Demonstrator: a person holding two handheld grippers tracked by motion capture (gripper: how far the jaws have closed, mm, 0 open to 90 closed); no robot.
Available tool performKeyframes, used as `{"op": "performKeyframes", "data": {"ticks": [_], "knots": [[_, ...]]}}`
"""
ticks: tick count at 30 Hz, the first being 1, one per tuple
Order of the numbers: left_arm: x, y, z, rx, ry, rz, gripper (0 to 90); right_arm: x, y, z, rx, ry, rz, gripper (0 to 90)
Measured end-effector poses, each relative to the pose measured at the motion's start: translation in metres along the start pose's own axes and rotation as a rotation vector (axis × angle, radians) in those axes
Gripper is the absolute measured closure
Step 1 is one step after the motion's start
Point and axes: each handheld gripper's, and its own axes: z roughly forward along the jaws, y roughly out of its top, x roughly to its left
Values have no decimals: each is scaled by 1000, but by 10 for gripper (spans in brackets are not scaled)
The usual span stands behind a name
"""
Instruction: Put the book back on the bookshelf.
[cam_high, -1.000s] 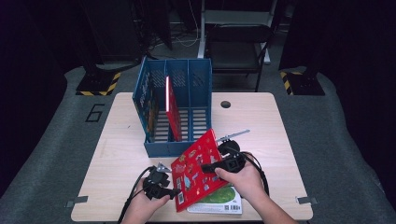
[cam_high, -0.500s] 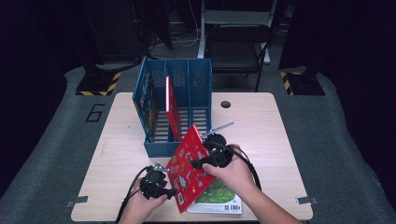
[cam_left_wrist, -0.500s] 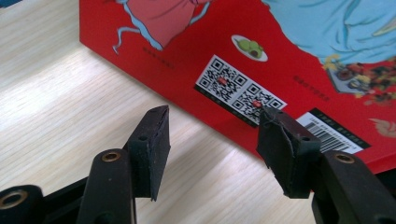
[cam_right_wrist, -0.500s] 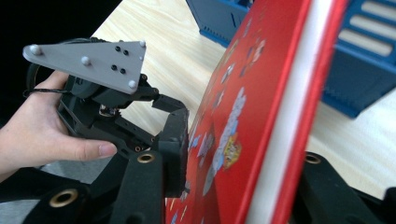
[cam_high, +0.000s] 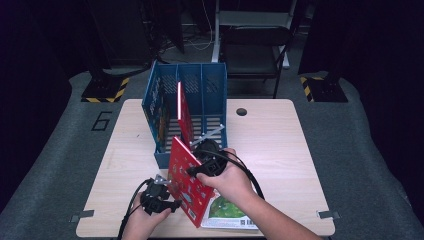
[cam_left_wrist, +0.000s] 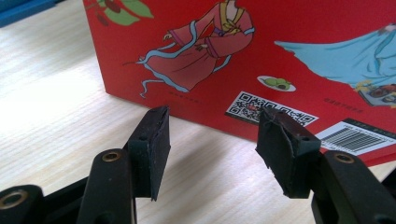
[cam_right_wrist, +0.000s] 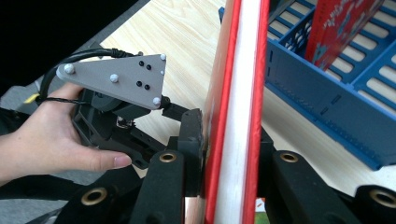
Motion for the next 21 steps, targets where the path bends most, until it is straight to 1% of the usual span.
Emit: {"op": "performKeyframes", "data": {"ticks": [2, 3, 4, 5, 6, 9, 10, 11, 12, 13, 14, 15, 17, 18, 19, 20, 21], "knots": [[3, 1, -1, 6, -9, -5, 442, 1, 2, 2, -4, -2, 1, 761], [4, 1, -1, 1, -3, -12, 442, 1, 4, 3, -8, -5, -6, 767], [5, 1, -1, 1, -6, -13, 442, 1, 5, 5, -12, -5, -7, 772], [6, 1, 0, 0, 0, -9, 442, 1, 6, 5, -9, -1, 3, 776], [7, 1, -1, 2, -1, -15, 442, 0, 8, 7, -16, 0, -9, 779], [11, 3, 0, 2, 5, -13, 442, 2, 13, 10, -19, -2, -8, 788], [12, 4, -1, 5, 0, -18, 442, 3, 16, 12, -16, -3, -12, 789], [13, 4, -1, 0, 19, -16, 442, 4, 18, 13, -9, -6, -14, 790], [14, 4, 0, -3, 13, -23, 442, 6, 20, 14, -6, -8, -22, 790], [16, 5, 0, -9, 20, -18, 442, 8, 22, 15, 0, -11, -25, 790], [17, 5, 0, -6, 16, -31, 442, 10, 24, 16, 4, -16, -40, 790], [19, 6, 1, -14, 17, -43, 442, 11, 27, 17, 7, -21, -50, 791], [23, 7, 1, -33, 37, -53, 443, 15, 31, 20, 3, -32, -64, 791], [25, 7, 1, -44, 50, -54, 443, 17, 33, 21, 12, -43, -76, 791], [27, 8, 1, -51, 51, -64, 444, 18, 36, 22, 18, -48, -91, 791], [28, 8, 0, -61, 55, -72, 445, 19, 38, 24, 14, -47, -102, 790], [30, 9, 0, -70, 61, -78, 445, 21, 40, 25, 18, -49, -108, 790]]}}
